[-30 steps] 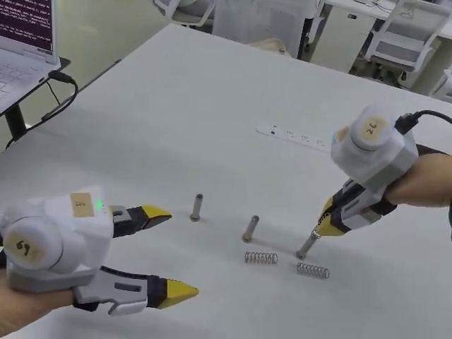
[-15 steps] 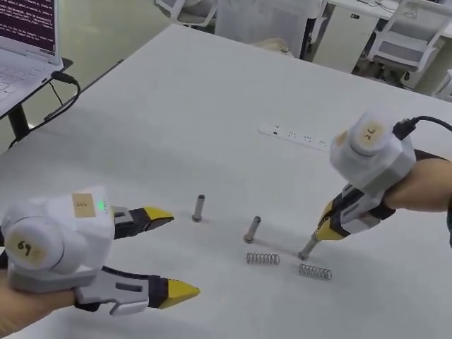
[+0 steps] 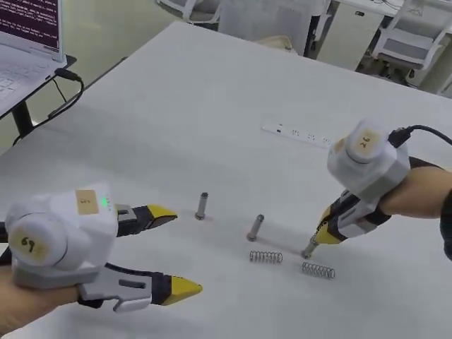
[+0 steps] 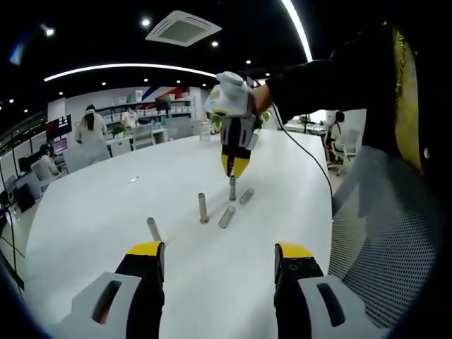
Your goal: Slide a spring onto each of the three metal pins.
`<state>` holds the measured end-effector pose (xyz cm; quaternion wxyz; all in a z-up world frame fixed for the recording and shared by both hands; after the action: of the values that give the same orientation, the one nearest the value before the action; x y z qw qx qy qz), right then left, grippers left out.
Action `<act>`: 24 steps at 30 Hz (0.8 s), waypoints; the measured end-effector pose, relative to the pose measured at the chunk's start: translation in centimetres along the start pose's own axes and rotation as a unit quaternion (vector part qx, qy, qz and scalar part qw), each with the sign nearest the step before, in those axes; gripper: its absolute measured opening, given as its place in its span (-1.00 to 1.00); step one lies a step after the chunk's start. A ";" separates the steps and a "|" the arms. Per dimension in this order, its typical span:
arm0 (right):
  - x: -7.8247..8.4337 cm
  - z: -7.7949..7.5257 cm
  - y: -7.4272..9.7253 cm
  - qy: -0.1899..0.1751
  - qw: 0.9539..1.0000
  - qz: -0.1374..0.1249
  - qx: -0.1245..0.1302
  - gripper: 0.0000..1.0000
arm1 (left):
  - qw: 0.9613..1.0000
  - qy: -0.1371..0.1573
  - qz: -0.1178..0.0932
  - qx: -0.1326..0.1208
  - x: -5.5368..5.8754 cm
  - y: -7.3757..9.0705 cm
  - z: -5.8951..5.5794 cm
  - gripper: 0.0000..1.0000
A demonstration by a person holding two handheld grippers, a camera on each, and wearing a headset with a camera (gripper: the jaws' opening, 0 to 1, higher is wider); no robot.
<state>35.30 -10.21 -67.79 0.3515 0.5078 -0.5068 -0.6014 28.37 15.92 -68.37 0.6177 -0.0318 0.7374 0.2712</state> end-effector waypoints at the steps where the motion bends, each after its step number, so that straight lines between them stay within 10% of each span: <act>1: 0.1 0.0 -0.3 0.000 1.000 0.001 0.001 -0.83 | 1.000 0.001 -0.001 0.000 0.0 0.0 0.0 0.17; 24: 0.9 -0.5 -2.8 -0.006 1.000 0.003 0.011 -0.83 | 1.000 0.001 0.000 0.002 0.0 0.1 0.0 0.15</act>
<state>35.81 -10.45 -70.72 0.3448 0.5062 -0.5170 -0.5980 28.33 15.95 -68.35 0.6171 -0.0313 0.7385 0.2699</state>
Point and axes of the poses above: the centre of the closed fingertips' face, and the gripper's own axes: y roughly backward along the fingers, z roughly to its left, x roughly out of its underside, the point moved 7 cm from there along y, roughly backward along the fingers, and after that the axes turned 8 degrees about y, right-handed, at the moved point
